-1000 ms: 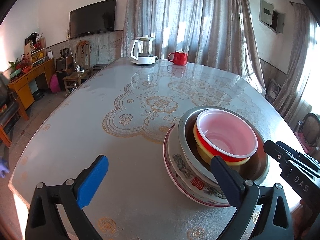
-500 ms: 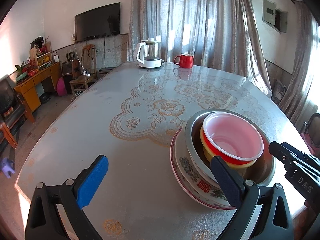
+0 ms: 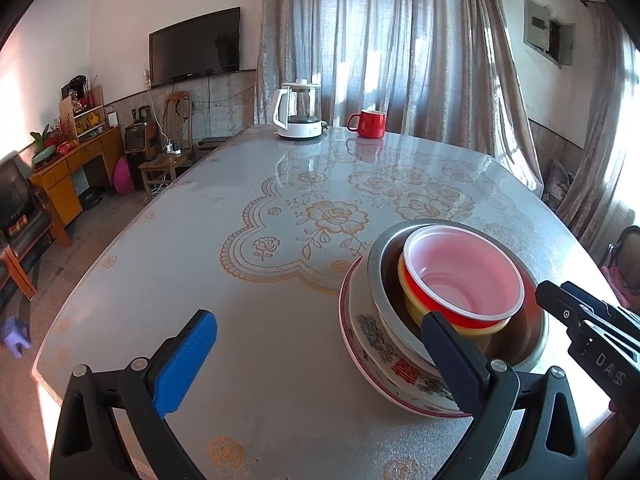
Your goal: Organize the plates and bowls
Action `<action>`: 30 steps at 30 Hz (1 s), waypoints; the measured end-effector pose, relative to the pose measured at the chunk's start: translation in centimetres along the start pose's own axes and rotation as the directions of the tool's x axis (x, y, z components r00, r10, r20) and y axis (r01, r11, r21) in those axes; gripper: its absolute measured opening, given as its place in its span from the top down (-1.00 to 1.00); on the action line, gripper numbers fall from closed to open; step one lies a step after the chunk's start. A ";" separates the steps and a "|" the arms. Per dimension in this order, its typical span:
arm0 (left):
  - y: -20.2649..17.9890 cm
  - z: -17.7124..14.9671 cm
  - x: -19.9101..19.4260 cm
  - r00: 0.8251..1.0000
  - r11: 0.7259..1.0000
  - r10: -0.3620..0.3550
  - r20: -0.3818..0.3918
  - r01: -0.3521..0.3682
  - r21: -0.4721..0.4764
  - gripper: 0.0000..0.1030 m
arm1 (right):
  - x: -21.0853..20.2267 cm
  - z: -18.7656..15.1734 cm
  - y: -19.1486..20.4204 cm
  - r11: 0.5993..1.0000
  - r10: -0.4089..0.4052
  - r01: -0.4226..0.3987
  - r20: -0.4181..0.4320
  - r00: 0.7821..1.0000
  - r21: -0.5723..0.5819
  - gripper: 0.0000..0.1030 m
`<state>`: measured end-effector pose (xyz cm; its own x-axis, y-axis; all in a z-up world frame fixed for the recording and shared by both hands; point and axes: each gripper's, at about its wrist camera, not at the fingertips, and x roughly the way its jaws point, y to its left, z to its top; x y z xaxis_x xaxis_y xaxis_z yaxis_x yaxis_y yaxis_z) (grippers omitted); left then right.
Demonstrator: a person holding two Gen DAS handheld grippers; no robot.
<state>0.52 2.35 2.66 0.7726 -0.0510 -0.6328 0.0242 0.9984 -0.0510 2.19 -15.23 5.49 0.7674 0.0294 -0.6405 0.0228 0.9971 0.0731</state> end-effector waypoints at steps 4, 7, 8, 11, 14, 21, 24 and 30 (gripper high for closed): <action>-0.2 0.0 0.0 1.000 1.000 -0.003 -0.002 0.003 0.007 -0.99 | 0.0 0.1 0.0 1.000 0.000 0.000 -0.002 1.000 -0.001 0.32; -0.2 0.0 0.0 1.000 1.000 -0.006 -0.002 0.006 0.008 -0.99 | 0.0 0.1 0.0 1.000 0.000 0.000 -0.002 1.000 0.000 0.32; -0.2 0.0 -0.1 1.000 1.000 -0.007 -0.001 0.007 0.008 -0.99 | 0.0 0.1 0.0 1.000 0.001 -0.001 -0.001 1.000 0.000 0.32; -0.2 0.0 -0.1 1.000 1.000 -0.006 -0.001 0.006 0.008 -0.99 | 0.0 0.1 0.0 1.000 -0.001 0.001 0.001 1.000 0.000 0.32; -0.3 0.0 -0.1 1.000 1.000 -0.005 -0.001 0.005 0.009 -0.99 | 0.0 0.1 -0.1 1.000 -0.001 0.001 0.000 1.000 0.001 0.32; -0.3 0.0 -0.1 1.000 1.000 -0.007 0.001 0.007 0.010 -0.99 | 0.0 0.2 -0.2 1.000 -0.001 0.001 0.005 1.000 0.006 0.32; -0.4 0.0 -0.1 1.000 1.000 -0.011 -0.004 0.012 0.010 -0.99 | 0.0 0.1 -0.3 1.000 -0.004 0.004 0.006 1.000 0.008 0.31; -0.7 0.2 0.0 1.000 1.000 -0.013 -0.006 0.013 0.022 -0.99 | 0.2 0.2 -0.5 1.000 -0.003 0.003 0.001 1.000 0.016 0.32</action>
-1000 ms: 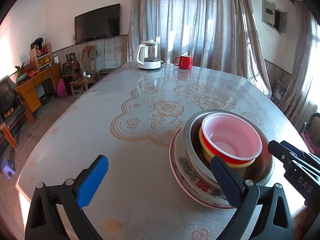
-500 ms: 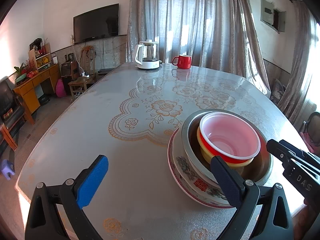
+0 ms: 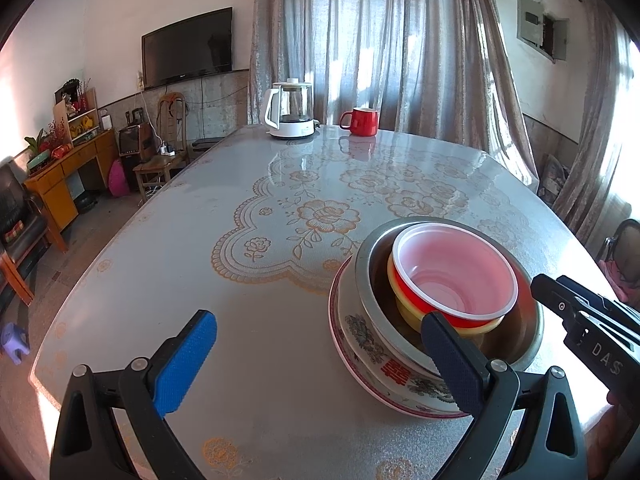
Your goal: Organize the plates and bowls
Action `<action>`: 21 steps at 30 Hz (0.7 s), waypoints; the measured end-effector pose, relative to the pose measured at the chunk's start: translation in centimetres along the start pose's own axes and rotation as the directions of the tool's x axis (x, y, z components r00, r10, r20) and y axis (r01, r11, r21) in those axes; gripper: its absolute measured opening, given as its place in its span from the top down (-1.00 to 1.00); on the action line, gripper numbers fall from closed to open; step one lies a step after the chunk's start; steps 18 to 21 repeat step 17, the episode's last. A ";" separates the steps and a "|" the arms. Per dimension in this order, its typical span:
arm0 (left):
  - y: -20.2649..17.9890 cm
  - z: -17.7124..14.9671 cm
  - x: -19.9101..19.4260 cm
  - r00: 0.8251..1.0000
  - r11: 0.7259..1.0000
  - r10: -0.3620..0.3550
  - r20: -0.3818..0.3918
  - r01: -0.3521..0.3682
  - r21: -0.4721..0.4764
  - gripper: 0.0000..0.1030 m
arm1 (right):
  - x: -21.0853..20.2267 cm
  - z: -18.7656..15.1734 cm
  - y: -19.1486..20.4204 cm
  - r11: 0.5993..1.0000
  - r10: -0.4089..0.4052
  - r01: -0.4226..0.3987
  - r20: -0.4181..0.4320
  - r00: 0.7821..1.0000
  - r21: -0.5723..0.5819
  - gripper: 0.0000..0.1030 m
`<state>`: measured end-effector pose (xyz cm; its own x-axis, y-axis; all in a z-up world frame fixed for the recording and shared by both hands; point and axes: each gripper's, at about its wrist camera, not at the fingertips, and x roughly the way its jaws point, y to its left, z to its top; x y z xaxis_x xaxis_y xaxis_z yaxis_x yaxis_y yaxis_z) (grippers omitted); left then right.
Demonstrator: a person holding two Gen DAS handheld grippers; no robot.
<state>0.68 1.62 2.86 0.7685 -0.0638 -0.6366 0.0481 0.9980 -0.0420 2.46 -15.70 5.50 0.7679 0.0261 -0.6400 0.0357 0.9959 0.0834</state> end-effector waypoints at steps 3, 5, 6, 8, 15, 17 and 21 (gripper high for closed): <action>-0.1 0.0 0.0 1.000 1.000 0.000 -0.001 0.000 0.000 -0.99 | 0.0 0.0 -0.1 1.000 0.000 0.000 0.000 1.000 0.003 0.32; -0.1 0.0 0.1 1.000 1.000 -0.001 0.000 0.001 0.004 -0.99 | 0.1 0.0 -0.2 1.000 0.001 -0.001 -0.002 1.000 0.007 0.32; -0.2 0.1 0.2 1.000 1.000 0.000 0.001 0.000 0.006 -0.99 | 0.1 0.0 -0.3 1.000 0.001 -0.001 -0.002 1.000 0.009 0.32; -0.3 0.1 0.2 1.000 1.000 -0.001 0.000 0.001 0.010 -0.99 | 0.2 0.1 -0.4 1.000 0.000 0.000 -0.002 1.000 0.013 0.32; -0.5 0.5 0.5 1.000 1.000 0.019 0.018 -0.019 0.006 -0.98 | 0.4 0.2 -0.7 1.000 -0.003 0.003 0.002 1.000 0.019 0.32; -0.5 0.6 0.8 1.000 1.000 0.011 0.009 -0.011 0.003 -0.98 | 0.4 0.3 -0.9 1.000 -0.001 0.001 0.003 1.000 0.021 0.32; -0.5 0.6 0.8 1.000 1.000 0.011 0.009 -0.011 0.003 -0.98 | 0.4 0.3 -0.9 1.000 -0.001 0.001 0.003 1.000 0.021 0.32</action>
